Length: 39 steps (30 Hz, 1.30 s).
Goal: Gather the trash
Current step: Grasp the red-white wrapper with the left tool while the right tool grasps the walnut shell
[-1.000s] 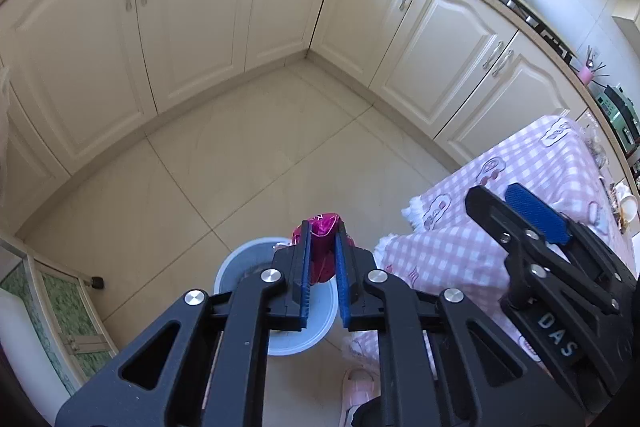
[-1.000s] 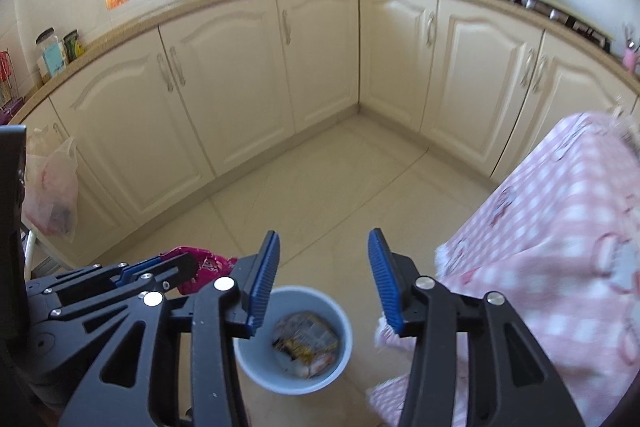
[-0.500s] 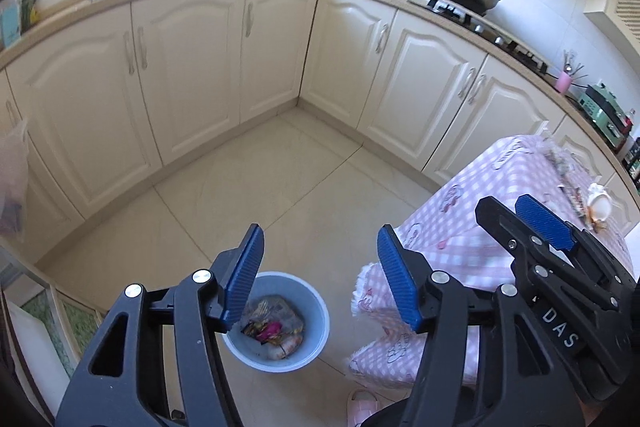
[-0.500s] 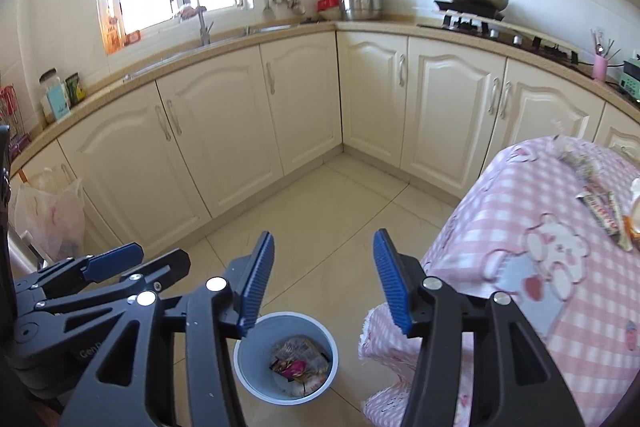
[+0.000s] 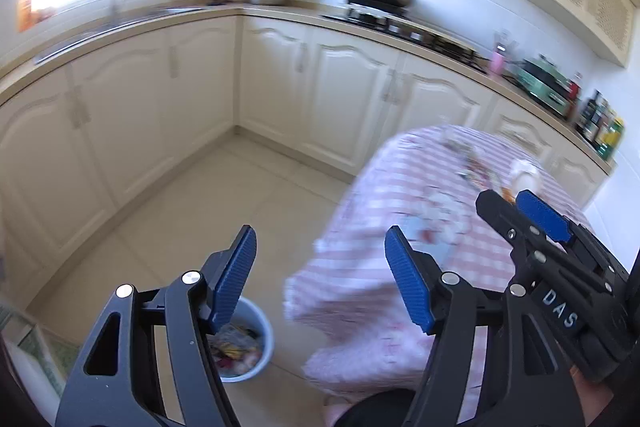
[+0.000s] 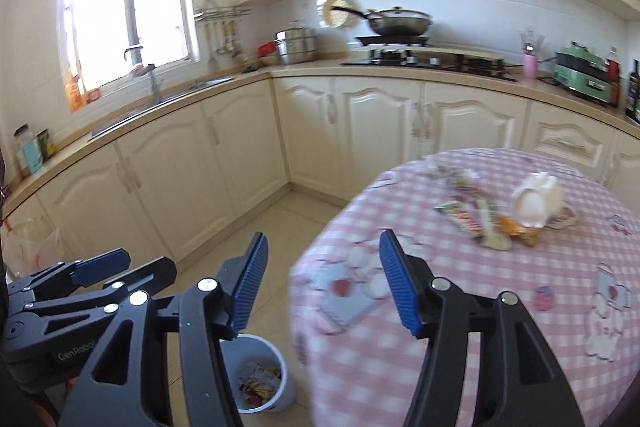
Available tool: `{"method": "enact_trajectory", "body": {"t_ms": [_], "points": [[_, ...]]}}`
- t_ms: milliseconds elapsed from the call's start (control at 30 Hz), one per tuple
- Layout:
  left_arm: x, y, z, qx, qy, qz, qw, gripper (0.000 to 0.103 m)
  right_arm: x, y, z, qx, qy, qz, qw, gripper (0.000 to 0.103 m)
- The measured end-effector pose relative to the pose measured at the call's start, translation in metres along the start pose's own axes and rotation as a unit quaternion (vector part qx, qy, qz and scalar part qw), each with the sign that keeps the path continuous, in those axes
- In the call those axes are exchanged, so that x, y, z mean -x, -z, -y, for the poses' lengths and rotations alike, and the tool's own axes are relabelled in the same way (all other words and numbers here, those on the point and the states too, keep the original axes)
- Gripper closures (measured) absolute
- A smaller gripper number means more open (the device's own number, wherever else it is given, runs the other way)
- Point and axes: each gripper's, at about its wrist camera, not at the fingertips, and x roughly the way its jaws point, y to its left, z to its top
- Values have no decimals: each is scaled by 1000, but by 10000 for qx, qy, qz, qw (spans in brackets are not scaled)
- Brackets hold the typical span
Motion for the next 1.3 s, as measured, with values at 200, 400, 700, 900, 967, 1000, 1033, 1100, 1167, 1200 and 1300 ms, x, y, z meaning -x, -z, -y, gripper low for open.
{"method": "enact_trajectory", "body": {"t_ms": [200, 400, 700, 900, 967, 1000, 1033, 1100, 1167, 1200, 1300], "points": [[-25, -4, 73, -485, 495, -194, 9974, 39, 18, 3, 94, -543, 656, 78, 9963, 44], [-55, -8, 139, -899, 811, -362, 9920, 39, 9, 13, 173, -949, 1145, -263, 9885, 43], [-111, -22, 169, -948, 796, -650, 9902, 39, -60, 11, 217, -963, 953, -1186, 9837, 43], [-140, -31, 176, -946, 686, -771, 9902, 39, -95, 1, 219, -728, 828, -1450, 9833, 60], [-148, -34, 176, -917, 699, -812, 9900, 39, -103, 1, 223, -736, 761, -1578, 9818, 77], [-153, -35, 176, -878, 722, -830, 9900, 39, -102, 2, 224, -772, 737, -1574, 9818, 77], [-156, -36, 177, -857, 740, -842, 9900, 39, -99, 2, 225, -795, 763, -1527, 9821, 77], [-165, -38, 180, -821, 763, -915, 9895, 39, -96, 2, 228, -844, 778, -1457, 9826, 77], [-173, -40, 182, -767, 805, -981, 9889, 40, -94, 2, 229, -874, 749, -1409, 9833, 77], [-175, -40, 184, -753, 852, -1010, 9884, 45, -93, 2, 229, -875, 747, -1373, 9838, 77], [-187, -38, 194, -790, 920, -1180, 9856, 55, -92, 1, 230, -884, 748, -1335, 9843, 77]]}}
